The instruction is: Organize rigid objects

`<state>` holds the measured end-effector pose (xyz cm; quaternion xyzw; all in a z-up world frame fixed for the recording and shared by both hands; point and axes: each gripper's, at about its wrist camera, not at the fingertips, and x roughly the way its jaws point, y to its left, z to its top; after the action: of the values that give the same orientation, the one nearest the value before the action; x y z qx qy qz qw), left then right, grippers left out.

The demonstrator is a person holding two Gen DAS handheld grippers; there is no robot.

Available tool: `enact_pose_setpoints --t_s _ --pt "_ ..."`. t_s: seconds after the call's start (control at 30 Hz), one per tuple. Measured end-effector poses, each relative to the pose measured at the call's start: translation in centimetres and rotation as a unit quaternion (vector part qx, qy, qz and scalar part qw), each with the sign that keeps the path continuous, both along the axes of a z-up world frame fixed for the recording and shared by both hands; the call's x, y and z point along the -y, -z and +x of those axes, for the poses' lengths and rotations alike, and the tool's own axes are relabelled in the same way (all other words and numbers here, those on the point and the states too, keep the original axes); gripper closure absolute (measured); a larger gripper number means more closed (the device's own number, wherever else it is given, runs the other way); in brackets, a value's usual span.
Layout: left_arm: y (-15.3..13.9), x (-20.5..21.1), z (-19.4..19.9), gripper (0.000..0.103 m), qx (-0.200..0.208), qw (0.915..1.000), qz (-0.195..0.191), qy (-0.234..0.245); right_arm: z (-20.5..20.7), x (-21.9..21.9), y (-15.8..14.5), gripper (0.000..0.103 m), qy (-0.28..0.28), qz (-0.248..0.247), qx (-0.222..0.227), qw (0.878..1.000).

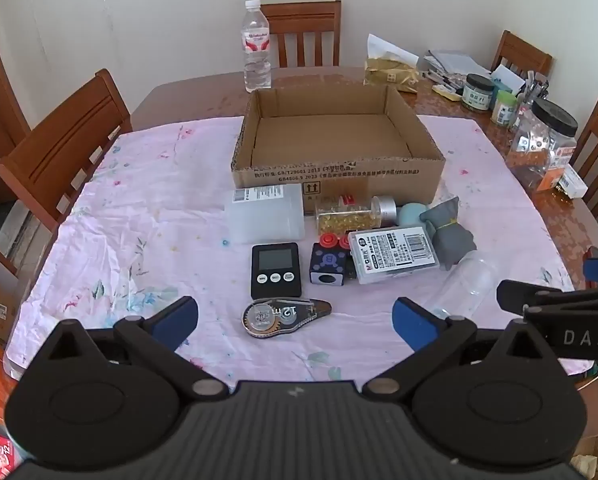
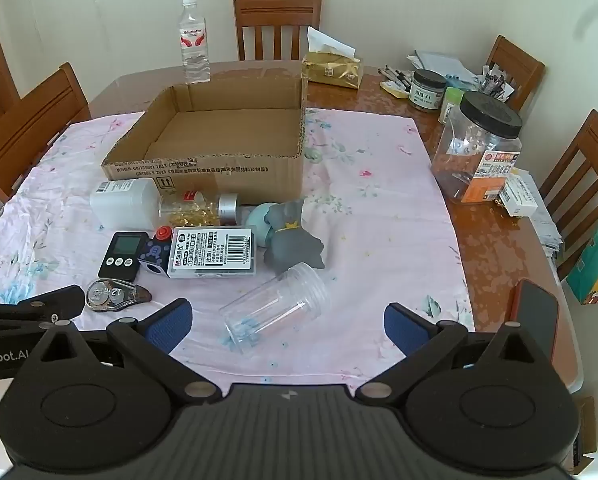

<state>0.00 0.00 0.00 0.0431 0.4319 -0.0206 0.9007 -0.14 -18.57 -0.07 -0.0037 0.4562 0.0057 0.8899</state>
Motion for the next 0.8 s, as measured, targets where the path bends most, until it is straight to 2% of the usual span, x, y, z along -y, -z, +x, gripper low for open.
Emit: enact_pose_setpoints --t_s 0.2,0.8 --pt "0.04 0.14 0.25 0.001 -0.009 1.0000 -0.003 -0.001 -0.09 0.04 -0.06 0.000 0.001 0.000 0.000 1.000" --pt "-0.37 -0.47 -0.59 0.001 0.000 0.9998 -0.016 -0.006 -0.25 -0.53 -0.50 0.000 -0.007 -0.005 0.010 1.000"
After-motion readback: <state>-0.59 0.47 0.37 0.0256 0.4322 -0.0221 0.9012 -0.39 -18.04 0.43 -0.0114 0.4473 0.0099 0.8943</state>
